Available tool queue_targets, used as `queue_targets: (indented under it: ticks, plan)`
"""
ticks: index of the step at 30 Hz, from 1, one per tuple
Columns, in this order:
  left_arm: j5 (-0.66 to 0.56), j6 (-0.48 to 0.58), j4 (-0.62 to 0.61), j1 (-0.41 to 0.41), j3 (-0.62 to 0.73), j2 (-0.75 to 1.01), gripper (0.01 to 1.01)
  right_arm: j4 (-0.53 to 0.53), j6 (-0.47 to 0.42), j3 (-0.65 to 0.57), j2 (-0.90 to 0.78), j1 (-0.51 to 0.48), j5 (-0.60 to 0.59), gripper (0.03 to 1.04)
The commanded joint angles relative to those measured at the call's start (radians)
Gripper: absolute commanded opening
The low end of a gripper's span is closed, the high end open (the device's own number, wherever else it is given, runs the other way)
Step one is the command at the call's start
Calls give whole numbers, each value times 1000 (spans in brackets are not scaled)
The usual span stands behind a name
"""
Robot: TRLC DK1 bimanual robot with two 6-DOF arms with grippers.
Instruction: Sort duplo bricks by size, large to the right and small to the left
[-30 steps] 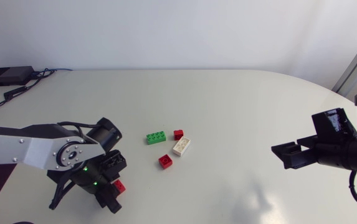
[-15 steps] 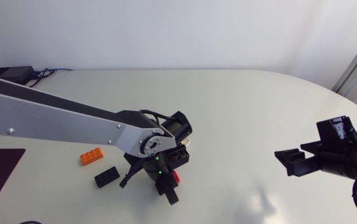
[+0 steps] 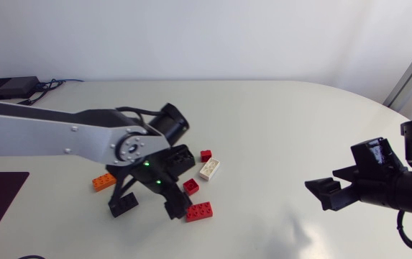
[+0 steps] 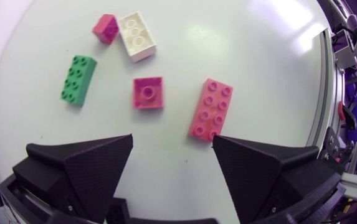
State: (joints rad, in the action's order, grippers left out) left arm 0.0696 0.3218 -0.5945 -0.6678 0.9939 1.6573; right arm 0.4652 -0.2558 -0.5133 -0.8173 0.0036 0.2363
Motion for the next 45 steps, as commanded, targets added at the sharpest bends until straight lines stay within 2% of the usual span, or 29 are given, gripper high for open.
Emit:
queue_targets:
  ticks: [1, 6, 9, 13, 15, 17, 19, 23, 26, 29, 33, 35, 42, 45]
  plan:
    - [-25, 60, -24, 83, -98, -79, 989, -11, -19, -19, -31, 16, 3, 1002]
    - [-44, 166, -27, 261, -216, -126, 982, -53, -20, -8, -74, 45, 3, 1002]
    - [-86, 200, 4, 300, -273, -126, 970, -65, -20, -11, -94, 61, 3, 1002]
    - [-100, 215, 50, 303, -319, -114, 931, -68, -22, -17, -106, 76, 3, 1002]
    - [-119, 215, 70, 304, -324, -85, 830, -68, -23, -21, -108, 78, 1, 1002]
    - [-119, 227, 105, 320, -327, -56, 580, -66, -26, -22, -106, 79, 1, 1002]
    - [-122, 237, 148, 338, -324, -34, 280, -60, -28, -21, -102, 79, 1, 1000]
    - [-122, 255, 196, 321, -334, -25, 244, -30, -40, -40, -108, 78, 3, 998]
    - [-122, 244, 205, 277, -340, -105, 231, 21, -48, -96, -158, 79, 14, 984]
    - [-119, 234, 208, 217, -333, -211, 231, 81, -37, -171, -240, 52, 130, 889]
    - [-97, 209, 206, 142, -284, -269, 233, 155, 3, -272, -361, 16, 304, 843]
    - [-91, 198, 208, 112, -256, -272, 234, 182, 27, -318, -414, 21, 368, 843]
    - [-85, 128, 364, 0, -207, -263, 249, 236, 89, -461, -605, 73, 572, 843]
    - [-85, 114, 407, -70, -196, -245, 249, 236, 107, -510, -686, 101, 610, 841]
